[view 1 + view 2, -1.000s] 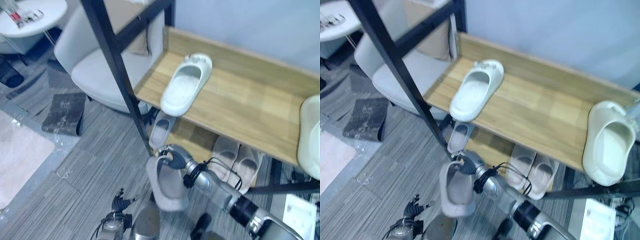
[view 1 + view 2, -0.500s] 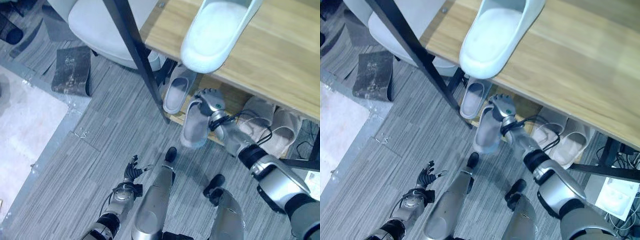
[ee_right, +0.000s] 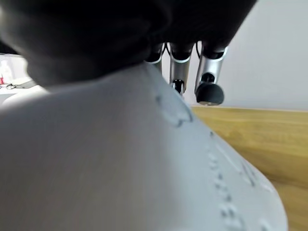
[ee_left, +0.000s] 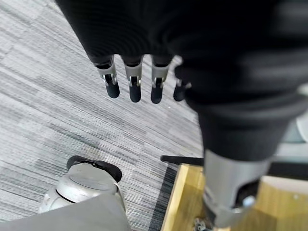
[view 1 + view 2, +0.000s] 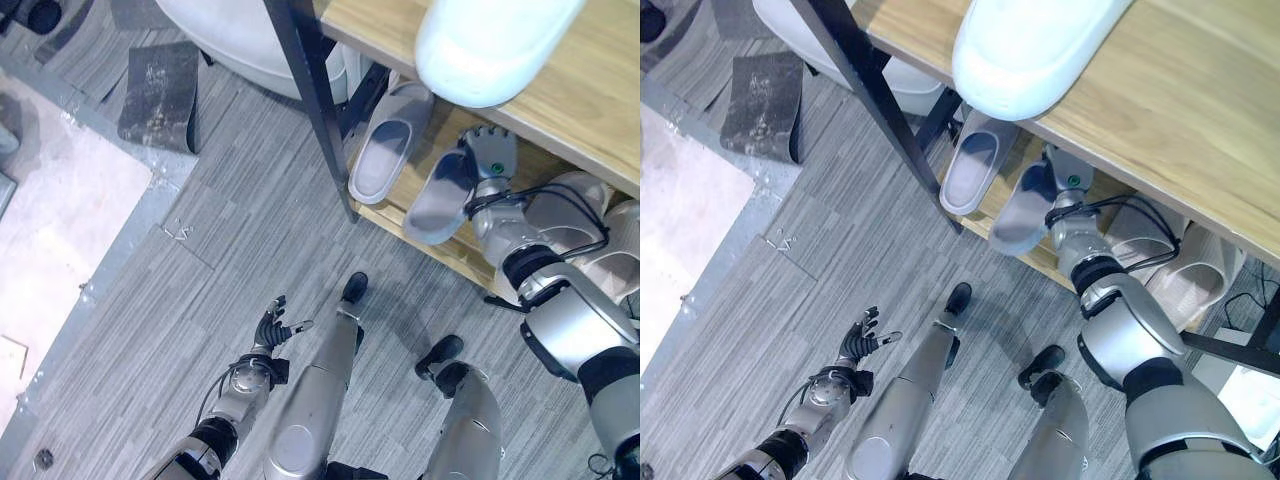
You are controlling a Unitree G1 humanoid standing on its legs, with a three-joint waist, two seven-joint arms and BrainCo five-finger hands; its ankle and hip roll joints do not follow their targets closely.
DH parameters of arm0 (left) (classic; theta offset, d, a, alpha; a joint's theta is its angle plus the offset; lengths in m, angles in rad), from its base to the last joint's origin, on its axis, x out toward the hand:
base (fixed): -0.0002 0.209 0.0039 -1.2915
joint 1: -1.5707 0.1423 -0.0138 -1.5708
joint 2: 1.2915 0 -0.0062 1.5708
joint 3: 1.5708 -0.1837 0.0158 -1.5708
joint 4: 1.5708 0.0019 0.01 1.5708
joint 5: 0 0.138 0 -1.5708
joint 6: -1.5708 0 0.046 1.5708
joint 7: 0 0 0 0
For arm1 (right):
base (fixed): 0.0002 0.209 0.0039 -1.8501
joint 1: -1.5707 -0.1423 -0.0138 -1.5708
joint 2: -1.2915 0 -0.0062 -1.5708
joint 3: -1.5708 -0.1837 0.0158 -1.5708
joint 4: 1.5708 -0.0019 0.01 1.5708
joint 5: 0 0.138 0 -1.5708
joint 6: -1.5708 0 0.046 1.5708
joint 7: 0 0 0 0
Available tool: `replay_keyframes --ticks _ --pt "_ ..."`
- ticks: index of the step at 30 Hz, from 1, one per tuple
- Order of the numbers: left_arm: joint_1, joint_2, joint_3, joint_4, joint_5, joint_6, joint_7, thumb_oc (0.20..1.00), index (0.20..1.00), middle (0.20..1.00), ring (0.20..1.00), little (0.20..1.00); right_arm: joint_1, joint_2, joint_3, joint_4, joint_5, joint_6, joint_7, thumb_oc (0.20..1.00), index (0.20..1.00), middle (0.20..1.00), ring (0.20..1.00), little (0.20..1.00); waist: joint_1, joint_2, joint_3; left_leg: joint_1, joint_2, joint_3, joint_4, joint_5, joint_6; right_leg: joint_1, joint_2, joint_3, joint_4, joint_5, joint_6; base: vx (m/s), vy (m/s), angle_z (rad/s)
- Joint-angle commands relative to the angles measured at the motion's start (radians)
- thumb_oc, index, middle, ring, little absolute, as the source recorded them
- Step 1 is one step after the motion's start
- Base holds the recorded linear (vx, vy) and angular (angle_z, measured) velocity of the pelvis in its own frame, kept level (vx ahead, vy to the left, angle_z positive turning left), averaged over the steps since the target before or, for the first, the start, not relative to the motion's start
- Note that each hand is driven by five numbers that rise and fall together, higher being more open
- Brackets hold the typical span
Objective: Arrange the slippers neatly on the shoe rack.
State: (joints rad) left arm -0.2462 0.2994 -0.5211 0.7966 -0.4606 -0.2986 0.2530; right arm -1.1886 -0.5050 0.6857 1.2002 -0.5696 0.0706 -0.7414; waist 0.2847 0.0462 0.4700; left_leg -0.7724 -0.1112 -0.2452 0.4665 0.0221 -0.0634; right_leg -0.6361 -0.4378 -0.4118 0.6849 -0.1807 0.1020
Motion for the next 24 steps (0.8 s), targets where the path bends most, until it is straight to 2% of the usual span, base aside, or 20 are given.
replay_keyframes --ticks 1,3,4,5,15,17,24 --pt "-0.003 0.019 -0.032 -0.023 -0.028 -0.033 -0.010 1.000 1.000 1.000 1.000 1.000 -0.049 -0.094 -0.013 -0.003 0.054 -0.005 -0.051 0.200 0.200 0.200 0.200 0.200 0.031 0.045 0.000 -0.028 -0.007 -0.003 0.076 -0.099 0.029 0.008 0.027 0.041 0.022 -0.047 0.024 0.03 -0.007 0.19" --pt "0.002 0.022 -0.032 -0.035 -0.031 -0.030 -0.016 1.000 1.000 1.000 1.000 1.000 -0.050 -0.102 -0.025 -0.001 0.072 -0.009 -0.048 0.200 0.200 0.200 0.200 0.200 0.034 0.050 -0.001 -0.037 -0.010 -0.001 0.090 -0.104 0.029 -0.003 0.021 0.044 0.038 -0.054 0.024 0.03 0.001 0.15" --pt "0.006 0.023 -0.030 -0.046 -0.035 -0.030 -0.020 1.000 1.000 1.000 1.000 1.000 -0.050 -0.100 -0.032 -0.002 0.087 -0.013 -0.029 0.878 0.878 0.878 0.878 0.878 0.034 0.052 -0.003 -0.040 -0.011 -0.002 0.094 -0.107 0.030 -0.007 0.019 0.049 0.046 -0.060 0.022 0.06 0.001 0.11" --pt "0.018 0.024 -0.024 -0.052 -0.037 -0.029 -0.024 1.000 1.000 1.000 1.000 1.000 -0.050 -0.097 -0.036 0.010 0.098 -0.008 -0.008 1.000 1.000 1.000 1.000 1.000 0.033 0.052 -0.007 -0.035 -0.011 -0.002 0.103 -0.116 0.032 -0.004 0.020 0.052 0.057 -0.071 0.018 0.05 0.000 0.09" --pt "0.038 0.030 0.005 -0.059 -0.048 -0.027 -0.019 1.000 1.000 1.000 1.000 1.000 -0.004 -0.022 -0.137 -0.084 0.192 -0.016 -0.011 1.000 1.000 1.000 1.000 1.000 -0.002 0.033 -0.013 0.038 0.001 0.003 0.092 -0.135 0.030 0.072 0.037 0.056 0.027 -0.072 0.016 0.03 0.003 -0.01" --pt "0.035 0.026 0.019 -0.059 -0.047 -0.023 -0.013 1.000 1.000 1.000 1.000 1.000 0.031 0.000 -0.181 -0.184 0.209 -0.019 -0.021 1.000 1.000 1.000 1.000 1.000 -0.023 0.022 -0.013 0.079 0.011 0.004 0.064 -0.135 0.027 0.114 0.046 0.050 -0.011 -0.062 0.019 0.04 -0.012 -0.07" --pt "0.031 0.025 0.047 -0.063 -0.048 -0.017 0.000 1.000 1.000 1.000 1.000 1.000 0.142 0.054 -0.285 -0.394 0.232 -0.032 -0.043 1.000 1.000 1.000 1.000 1.000 -0.055 0.009 -0.011 0.146 0.028 0.010 -0.002 -0.121 0.022 0.176 0.064 0.036 -0.085 -0.031 0.023 0.02 -0.016 -0.08"
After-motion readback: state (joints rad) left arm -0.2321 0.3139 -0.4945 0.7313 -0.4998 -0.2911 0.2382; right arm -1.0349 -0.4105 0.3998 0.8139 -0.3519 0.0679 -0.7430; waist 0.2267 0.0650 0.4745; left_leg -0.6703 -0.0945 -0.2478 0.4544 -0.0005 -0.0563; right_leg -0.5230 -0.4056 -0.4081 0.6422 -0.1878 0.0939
